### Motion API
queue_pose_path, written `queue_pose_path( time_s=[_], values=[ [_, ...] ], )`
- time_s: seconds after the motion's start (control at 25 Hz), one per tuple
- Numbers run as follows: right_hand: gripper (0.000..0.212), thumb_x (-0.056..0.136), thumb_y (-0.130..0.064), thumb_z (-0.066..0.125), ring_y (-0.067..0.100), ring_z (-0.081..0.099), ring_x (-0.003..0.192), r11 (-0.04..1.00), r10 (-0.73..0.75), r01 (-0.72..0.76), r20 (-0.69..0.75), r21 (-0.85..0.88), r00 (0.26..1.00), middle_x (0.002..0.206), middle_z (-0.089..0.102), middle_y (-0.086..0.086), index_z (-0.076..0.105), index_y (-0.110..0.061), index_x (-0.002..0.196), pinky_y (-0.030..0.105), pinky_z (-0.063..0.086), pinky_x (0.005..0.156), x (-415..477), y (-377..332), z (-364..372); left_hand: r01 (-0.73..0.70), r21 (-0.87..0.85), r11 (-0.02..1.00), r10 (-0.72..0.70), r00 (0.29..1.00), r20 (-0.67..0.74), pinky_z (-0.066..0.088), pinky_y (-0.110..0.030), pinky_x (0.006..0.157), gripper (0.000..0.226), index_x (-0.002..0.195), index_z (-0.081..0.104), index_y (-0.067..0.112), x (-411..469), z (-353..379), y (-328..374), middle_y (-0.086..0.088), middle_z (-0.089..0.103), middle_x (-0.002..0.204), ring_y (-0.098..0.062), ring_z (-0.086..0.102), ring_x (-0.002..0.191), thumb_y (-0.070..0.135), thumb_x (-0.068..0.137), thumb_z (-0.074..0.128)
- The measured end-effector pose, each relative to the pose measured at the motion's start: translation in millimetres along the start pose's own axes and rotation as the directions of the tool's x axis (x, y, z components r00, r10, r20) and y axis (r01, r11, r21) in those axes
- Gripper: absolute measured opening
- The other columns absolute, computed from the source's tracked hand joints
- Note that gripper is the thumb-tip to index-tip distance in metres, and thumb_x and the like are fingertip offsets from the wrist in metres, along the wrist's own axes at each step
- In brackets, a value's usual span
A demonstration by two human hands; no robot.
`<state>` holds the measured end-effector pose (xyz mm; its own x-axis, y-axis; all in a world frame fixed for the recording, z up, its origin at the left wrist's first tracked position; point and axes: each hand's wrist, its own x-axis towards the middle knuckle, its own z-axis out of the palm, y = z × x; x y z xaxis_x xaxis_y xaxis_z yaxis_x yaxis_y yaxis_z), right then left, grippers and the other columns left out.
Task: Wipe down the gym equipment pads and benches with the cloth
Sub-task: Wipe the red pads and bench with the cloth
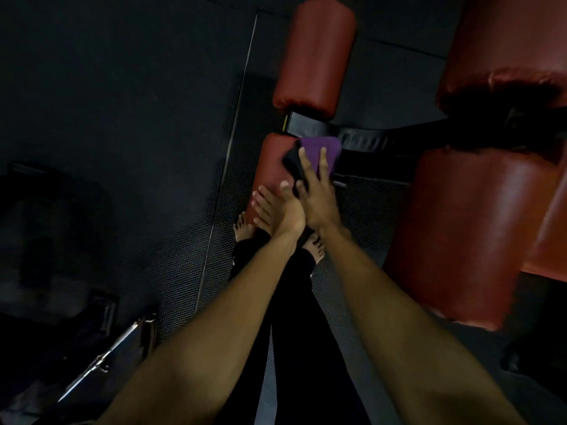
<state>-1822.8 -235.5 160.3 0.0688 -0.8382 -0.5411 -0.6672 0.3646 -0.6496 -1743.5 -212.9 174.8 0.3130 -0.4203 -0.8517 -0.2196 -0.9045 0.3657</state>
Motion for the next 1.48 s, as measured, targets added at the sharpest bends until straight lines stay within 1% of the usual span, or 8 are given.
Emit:
queue_pose_path(
  time_s=[0.24,0.4,0.6,0.76,0.96,1.12,1.24,1.48],
  values=[
    [0.068,0.11,-0.03,0.04,0.013,0.004,0.157,0.892,0.251,-0.206,-0.062,0.401,0.966,0.172,-0.003,-0.006,-0.002,-0.043,0.161,0.049,0.011,0.128,-37,-4,32,0.018,-0.339,0.941,-0.015,1.0,0.011,0.039,-0.05,0.113,0.091,0.134,0.055,0.025,60,-31,-30,-0.006,0.057,0.143,-0.026,0.055,0.129,0.09,0.078,0.022],
    [0.069,0.109,-0.028,0.043,0.017,0.0,0.157,0.98,0.143,-0.146,0.032,0.135,0.989,0.169,-0.019,-0.009,0.001,-0.043,0.162,0.033,0.007,0.118,-90,2,48,0.17,-0.334,0.927,-0.096,0.97,0.225,0.044,-0.048,0.11,0.096,0.129,0.065,0.016,91,-49,-44,-0.011,0.07,0.126,-0.029,0.065,0.118,0.087,0.085,0.019],
    [0.062,0.108,-0.025,0.042,0.039,-0.005,0.156,0.981,-0.107,0.113,0.05,-0.159,0.993,0.169,-0.023,-0.002,0.014,-0.039,0.162,0.056,0.014,0.125,-44,0,26,0.191,-0.345,0.919,-0.132,0.973,0.187,0.036,-0.058,0.113,0.118,0.142,0.054,0.038,102,-25,-71,0.002,0.055,0.148,-0.029,0.054,0.134,0.11,0.052,0.027],
    [0.061,0.109,-0.03,0.04,0.03,0.009,0.157,0.998,-0.031,0.03,-0.018,-0.055,0.999,0.169,-0.021,-0.004,0.011,-0.045,0.161,0.06,0.033,0.116,5,-1,4,-0.034,-0.105,0.994,0.038,0.999,0.035,-0.002,-0.043,0.126,0.067,0.163,0.008,0.019,15,-31,-23,0.0,0.005,0.17,-0.019,0.002,0.157,0.055,0.107,0.014],
    [0.063,0.11,-0.039,0.035,0.024,0.017,0.156,0.944,0.194,-0.178,-0.028,0.276,0.981,0.172,0.005,-0.001,-0.003,-0.048,0.16,0.048,0.025,0.123,-31,5,24,0.129,-0.273,0.953,-0.091,0.985,0.147,0.038,-0.055,0.114,0.122,0.146,0.048,0.039,111,-36,-78,0.002,0.056,0.146,-0.028,0.05,0.137,0.11,0.05,0.025],
    [0.066,0.109,-0.041,0.035,0.032,0.022,0.154,0.987,0.13,-0.132,0.02,0.089,0.991,0.171,-0.011,-0.001,-0.009,-0.054,0.156,0.052,0.034,0.119,-80,14,46,0.219,-0.335,0.916,-0.195,0.975,0.105,0.047,-0.057,0.102,0.12,0.125,0.065,0.038,187,-10,-119,-0.001,0.072,0.122,-0.029,0.064,0.118,0.112,0.041,0.022],
    [0.079,0.104,-0.023,0.048,0.035,0.014,0.155,0.994,0.002,0.002,0.038,-0.106,0.999,0.168,-0.026,-0.002,-0.003,-0.042,0.161,0.057,0.04,0.113,-91,12,44,0.119,-0.238,0.964,-0.149,0.982,-0.113,0.036,-0.053,0.114,0.086,0.133,0.056,0.04,102,-11,-73,0.0,0.059,0.143,-0.026,0.054,0.13,0.089,0.077,0.013],
    [0.066,0.107,-0.029,0.043,0.041,0.006,0.156,0.967,-0.076,0.078,0.021,-0.244,0.997,0.17,-0.02,-0.001,0.008,-0.037,0.163,0.059,0.041,0.111,-6,-7,7,-0.042,-0.045,0.998,0.039,0.998,-0.047,-0.005,-0.036,0.122,0.064,0.162,0.003,0.014,3,-6,-27,-0.003,-0.002,0.17,-0.018,-0.004,0.156,0.046,0.109,0.021]
  ],
)
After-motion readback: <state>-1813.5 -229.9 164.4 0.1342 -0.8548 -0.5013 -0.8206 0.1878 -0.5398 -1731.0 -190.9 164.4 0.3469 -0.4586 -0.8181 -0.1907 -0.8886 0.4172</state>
